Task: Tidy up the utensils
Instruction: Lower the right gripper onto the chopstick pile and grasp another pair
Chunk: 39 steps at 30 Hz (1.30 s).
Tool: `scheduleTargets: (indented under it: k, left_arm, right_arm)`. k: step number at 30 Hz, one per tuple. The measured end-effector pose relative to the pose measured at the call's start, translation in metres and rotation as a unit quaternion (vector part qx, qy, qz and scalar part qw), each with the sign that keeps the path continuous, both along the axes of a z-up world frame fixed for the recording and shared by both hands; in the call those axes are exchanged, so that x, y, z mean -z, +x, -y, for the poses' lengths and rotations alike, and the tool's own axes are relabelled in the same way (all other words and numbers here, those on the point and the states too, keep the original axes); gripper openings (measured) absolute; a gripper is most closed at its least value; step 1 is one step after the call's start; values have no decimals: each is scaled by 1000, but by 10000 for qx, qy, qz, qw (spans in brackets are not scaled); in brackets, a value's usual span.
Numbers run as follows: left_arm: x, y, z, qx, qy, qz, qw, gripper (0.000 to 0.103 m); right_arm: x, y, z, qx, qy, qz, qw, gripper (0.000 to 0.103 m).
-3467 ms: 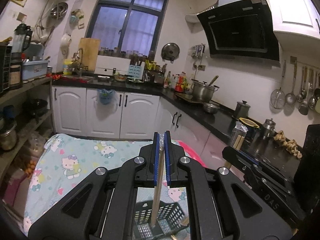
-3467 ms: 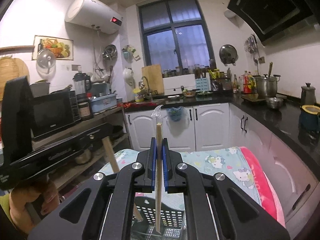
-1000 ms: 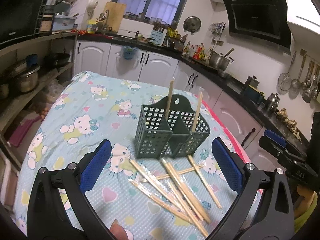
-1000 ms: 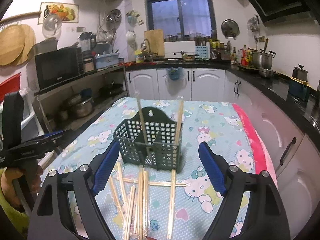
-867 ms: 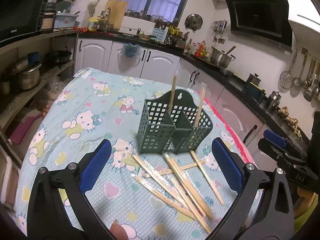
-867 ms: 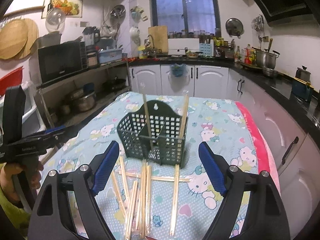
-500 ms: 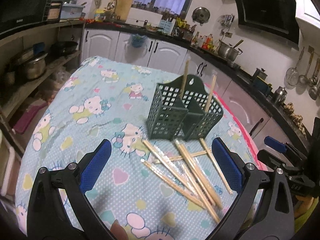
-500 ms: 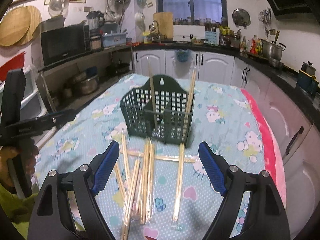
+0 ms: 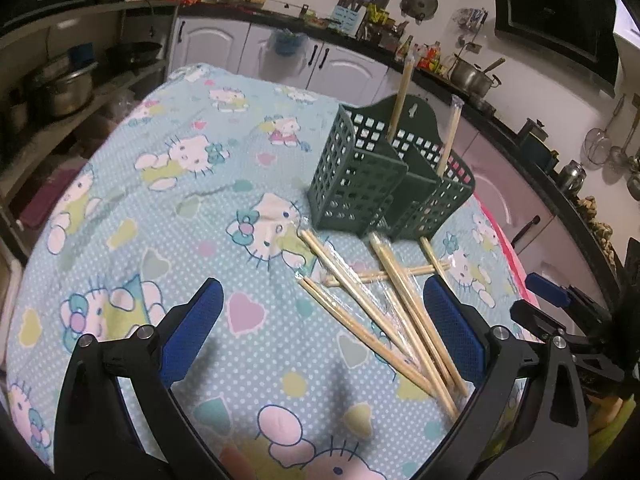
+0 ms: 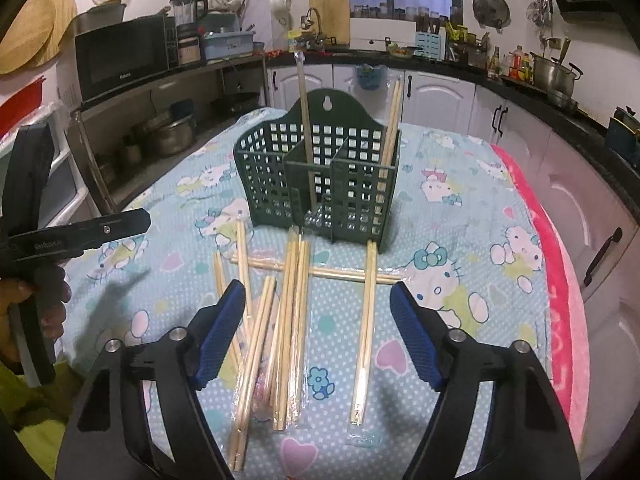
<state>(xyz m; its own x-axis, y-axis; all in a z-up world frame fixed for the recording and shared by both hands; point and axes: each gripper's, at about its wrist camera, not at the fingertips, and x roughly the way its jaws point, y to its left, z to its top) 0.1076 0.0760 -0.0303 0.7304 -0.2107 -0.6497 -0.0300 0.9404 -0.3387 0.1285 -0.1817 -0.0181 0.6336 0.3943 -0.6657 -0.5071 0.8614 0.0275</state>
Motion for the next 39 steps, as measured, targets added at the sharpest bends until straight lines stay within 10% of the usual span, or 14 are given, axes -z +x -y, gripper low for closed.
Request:
scheduleTargets:
  k: [16, 39]
  left_arm:
    - [43, 65, 5, 252, -759, -813, 9935, 48]
    - [70, 123, 1, 42, -784, -1375, 9874, 27]
  right_arm:
    - [38, 47, -50, -338, -67, -625, 9974, 25]
    - [68, 105, -96, -363, -374, -841, 9951, 20]
